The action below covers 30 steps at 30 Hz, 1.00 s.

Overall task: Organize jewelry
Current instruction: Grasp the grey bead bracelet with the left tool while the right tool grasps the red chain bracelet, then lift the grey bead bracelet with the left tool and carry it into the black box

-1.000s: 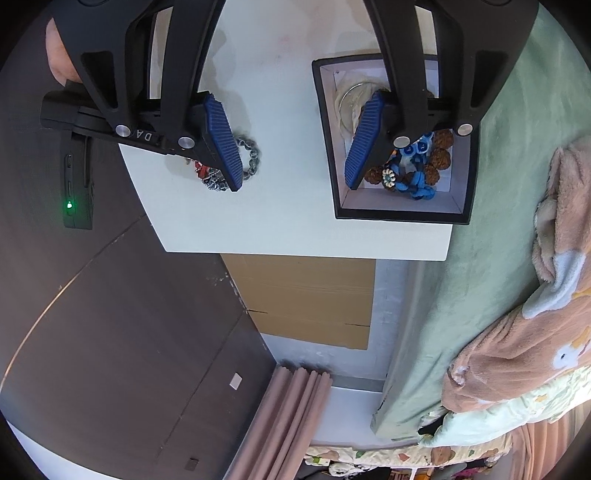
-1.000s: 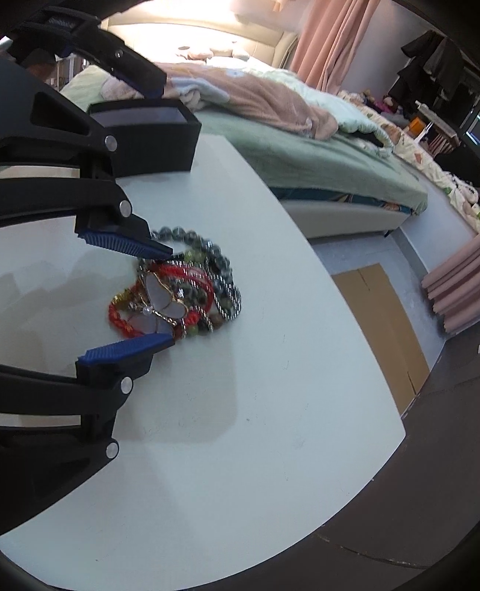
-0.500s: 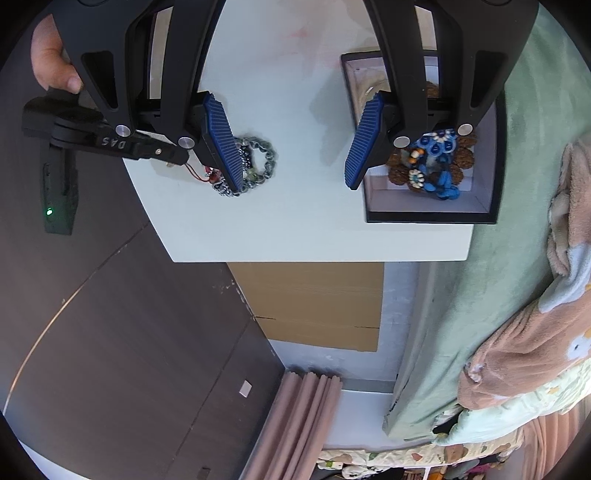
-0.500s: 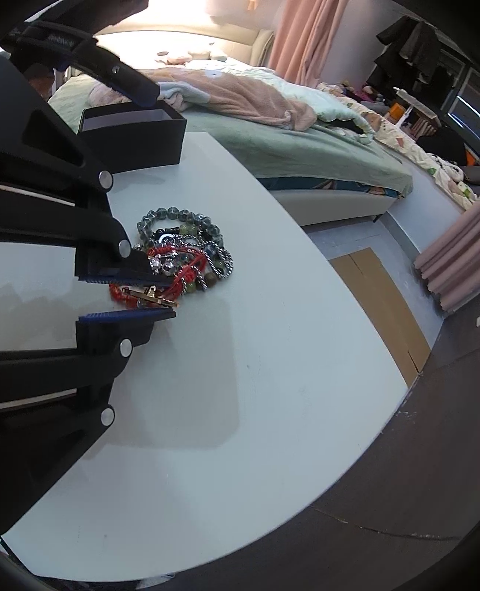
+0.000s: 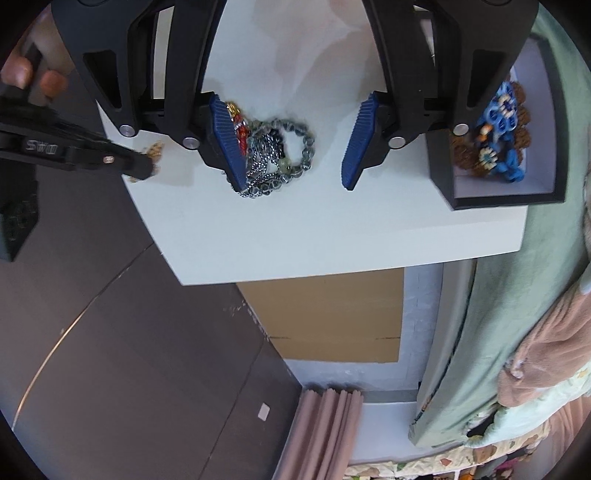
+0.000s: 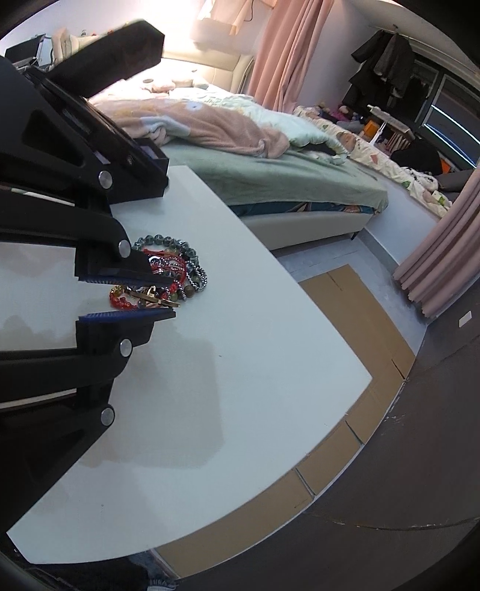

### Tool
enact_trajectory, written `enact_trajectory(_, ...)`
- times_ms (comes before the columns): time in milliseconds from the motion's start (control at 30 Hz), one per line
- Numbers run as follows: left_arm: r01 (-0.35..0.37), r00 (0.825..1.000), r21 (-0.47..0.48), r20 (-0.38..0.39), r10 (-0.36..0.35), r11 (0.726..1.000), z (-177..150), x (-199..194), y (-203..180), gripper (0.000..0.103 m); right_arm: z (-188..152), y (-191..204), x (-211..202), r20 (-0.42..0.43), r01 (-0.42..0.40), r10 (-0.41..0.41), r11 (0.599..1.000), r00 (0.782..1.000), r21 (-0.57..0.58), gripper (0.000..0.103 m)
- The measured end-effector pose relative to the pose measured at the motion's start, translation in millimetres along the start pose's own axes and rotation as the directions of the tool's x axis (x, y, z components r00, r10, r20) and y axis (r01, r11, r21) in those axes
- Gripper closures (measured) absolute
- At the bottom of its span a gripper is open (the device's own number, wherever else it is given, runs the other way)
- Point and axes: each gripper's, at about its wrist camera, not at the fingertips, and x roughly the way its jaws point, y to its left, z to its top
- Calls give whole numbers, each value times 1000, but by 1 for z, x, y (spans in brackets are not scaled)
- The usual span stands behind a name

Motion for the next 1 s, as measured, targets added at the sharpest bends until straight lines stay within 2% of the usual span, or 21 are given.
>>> enact_trajectory(133, -10, 999, 21, -39, 11, 1000, 1, 19, -5, 55, 5, -5, -5, 9, -17, 17, 1000, 1000, 14, 91)
enact_trajectory(400, -56, 995, 80, -84, 63, 995, -3, 49, -13, 56, 12, -12, -13, 22, -34, 34, 999, 999, 22, 91)
enact_trajectory(467, -60, 995, 81, -78, 66, 995, -4, 52, -13, 63, 13, -15, -16, 26, -37, 36, 999, 999, 25, 91)
enact_trajectory(500, -59, 995, 77, -80, 65, 995, -4, 52, -12, 73, 14, -16, -17, 26, -39, 39, 999, 999, 29, 91)
enact_trajectory(533, -42, 995, 66, -85, 48, 997, -4, 52, -11, 82, 14, -17, -18, 28, -40, 39, 999, 999, 30, 91)
enact_trajectory(567, -22, 995, 52, -94, 27, 998, -3, 53, -10, 87, 13, -17, -19, 30, -40, 40, 999, 999, 31, 91)
enact_trajectory(633, -16, 996, 42, -92, 20, 999, -4, 49, -8, 89, 13, -18, -21, 34, -42, 41, 999, 999, 34, 91)
enact_trajectory(667, -7, 996, 35, -90, 10, 999, -4, 46, -7, 93, 13, -18, -22, 36, -43, 42, 998, 998, 34, 91)
enact_trajectory(733, 28, 996, 14, -83, -27, 1000, -3, 36, -4, 93, 13, -18, -24, 38, -46, 45, 998, 998, 36, 91)
enact_trajectory(1000, 101, 994, -6, -32, -101, 995, -7, -1, -6, 93, 7, -10, -27, 37, -54, 53, 998, 998, 14, 91)
